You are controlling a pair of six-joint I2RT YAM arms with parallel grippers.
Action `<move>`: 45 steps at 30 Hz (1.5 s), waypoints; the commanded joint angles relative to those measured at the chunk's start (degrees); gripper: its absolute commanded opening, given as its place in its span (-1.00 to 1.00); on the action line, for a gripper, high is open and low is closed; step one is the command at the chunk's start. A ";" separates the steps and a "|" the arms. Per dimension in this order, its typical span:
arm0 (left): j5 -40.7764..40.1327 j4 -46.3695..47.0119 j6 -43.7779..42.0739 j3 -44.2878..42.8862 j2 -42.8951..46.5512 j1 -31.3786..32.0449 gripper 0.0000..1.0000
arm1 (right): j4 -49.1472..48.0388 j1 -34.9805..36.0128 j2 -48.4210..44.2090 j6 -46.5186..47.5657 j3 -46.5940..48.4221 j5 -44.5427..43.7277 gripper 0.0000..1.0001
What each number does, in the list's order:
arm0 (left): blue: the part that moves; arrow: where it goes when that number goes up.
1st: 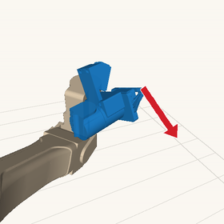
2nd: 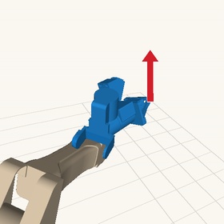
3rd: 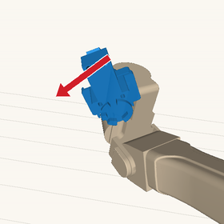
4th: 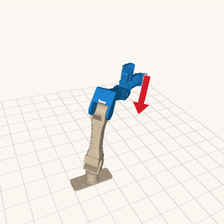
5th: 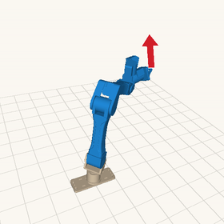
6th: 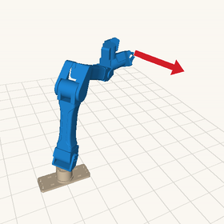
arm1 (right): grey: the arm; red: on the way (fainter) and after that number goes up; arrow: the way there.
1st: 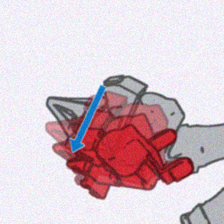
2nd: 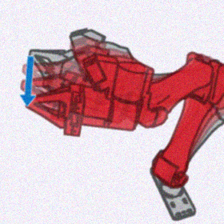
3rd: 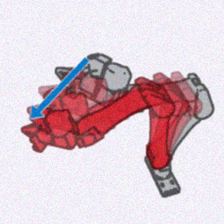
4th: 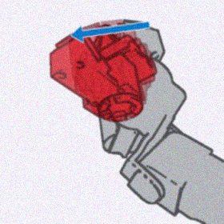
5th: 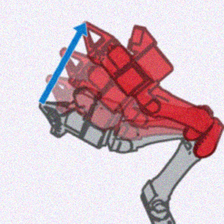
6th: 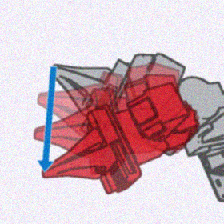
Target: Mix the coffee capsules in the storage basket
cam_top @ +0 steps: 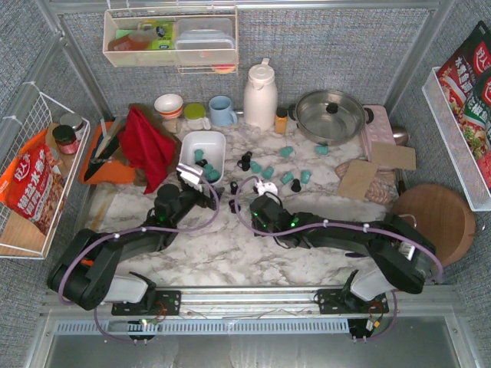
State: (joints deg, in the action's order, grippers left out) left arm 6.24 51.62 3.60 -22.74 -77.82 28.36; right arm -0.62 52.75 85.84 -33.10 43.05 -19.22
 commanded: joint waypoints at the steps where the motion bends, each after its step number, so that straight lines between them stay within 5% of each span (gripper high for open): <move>1: 11.35 9.39 -7.06 2.15 0.21 3.08 0.98 | -2.41 -0.80 -5.01 6.00 -1.49 1.63 -0.42; 9: 20.83 18.47 -26.39 6.82 -0.62 12.95 0.98 | -2.86 -3.22 -16.99 11.58 -4.33 7.20 -0.42; 25: 26.51 30.39 -30.44 4.63 -9.71 19.78 0.98 | -8.34 -3.62 -25.00 12.27 -7.63 16.88 -0.42; 39: 25.84 31.42 -32.09 2.88 -11.55 21.13 0.13 | -7.31 -3.62 -26.61 12.98 -7.73 17.38 -0.41; 45: 20.14 28.62 -31.63 2.07 -10.80 21.22 -0.19 | -5.54 -3.70 -26.26 12.60 -6.85 15.30 -0.06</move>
State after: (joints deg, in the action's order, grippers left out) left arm 31.24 79.90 -28.18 -19.44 -89.23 49.74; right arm -7.46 49.08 59.40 -20.45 35.40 -3.40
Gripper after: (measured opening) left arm 0.485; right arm 0.402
